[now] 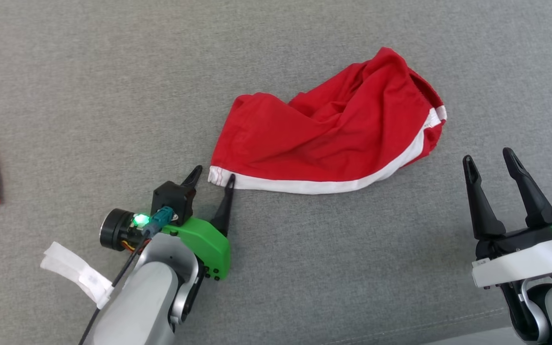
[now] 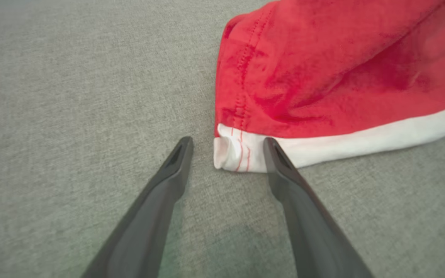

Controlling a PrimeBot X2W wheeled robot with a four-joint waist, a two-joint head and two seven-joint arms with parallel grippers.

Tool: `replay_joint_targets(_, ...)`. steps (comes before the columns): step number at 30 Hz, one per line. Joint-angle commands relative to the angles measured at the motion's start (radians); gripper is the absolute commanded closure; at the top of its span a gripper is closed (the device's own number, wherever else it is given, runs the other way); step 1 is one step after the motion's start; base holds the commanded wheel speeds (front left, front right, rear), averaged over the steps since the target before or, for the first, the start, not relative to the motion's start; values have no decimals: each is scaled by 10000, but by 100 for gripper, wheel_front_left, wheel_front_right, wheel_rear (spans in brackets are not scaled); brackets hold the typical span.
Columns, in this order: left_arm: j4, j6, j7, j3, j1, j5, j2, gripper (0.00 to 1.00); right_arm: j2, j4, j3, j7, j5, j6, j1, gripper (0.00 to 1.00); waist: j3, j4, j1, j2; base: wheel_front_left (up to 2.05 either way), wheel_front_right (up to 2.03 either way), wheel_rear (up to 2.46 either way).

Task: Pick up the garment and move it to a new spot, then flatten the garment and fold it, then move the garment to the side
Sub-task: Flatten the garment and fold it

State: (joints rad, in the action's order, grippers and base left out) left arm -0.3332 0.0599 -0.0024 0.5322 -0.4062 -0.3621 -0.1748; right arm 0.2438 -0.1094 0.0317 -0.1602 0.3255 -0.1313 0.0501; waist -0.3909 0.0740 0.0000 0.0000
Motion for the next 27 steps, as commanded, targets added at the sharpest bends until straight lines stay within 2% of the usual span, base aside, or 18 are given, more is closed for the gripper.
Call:
replay_joint_targets(1,-160,-86,-76,-44,-181,-53,-20,100,68,102,-33,-65,109,11,142,0,-117,158,0,0,0,0,0)
replay_joint_targets(8,-597,-178,-374,-50,-304,-211,55,100,544,801,135,11,254,11,545,0,-195,-19,0,0,0,0,0)
replay_joint_targets(21,-915,-201,-939,87,-797,-145,299,100,2004,2625,2452,714,1671,11,2784,0,-615,-628,0,0,0,0,0)
replay_joint_targets(22,-931,-199,-973,94,-814,-153,305,100,2100,2664,2580,735,1798,11,2862,35,-625,-645,0,0,0,0,0)
replay_joint_targets(24,-957,-179,-1067,95,-827,-167,321,100,2258,2741,2868,834,2203,11,2925,82,-638,-669,0,0,0,0,0)
replay_joint_targets(25,-966,-169,-1106,87,-840,-180,315,100,2385,2746,3000,828,2281,11,2993,100,-649,-666,0,0,0,0,0)
replay_joint_targets(27,-967,-155,-1201,74,-844,-200,312,100,2543,2745,3282,821,2595,11,3031,100,-658,-651,0,0,0,0,0)
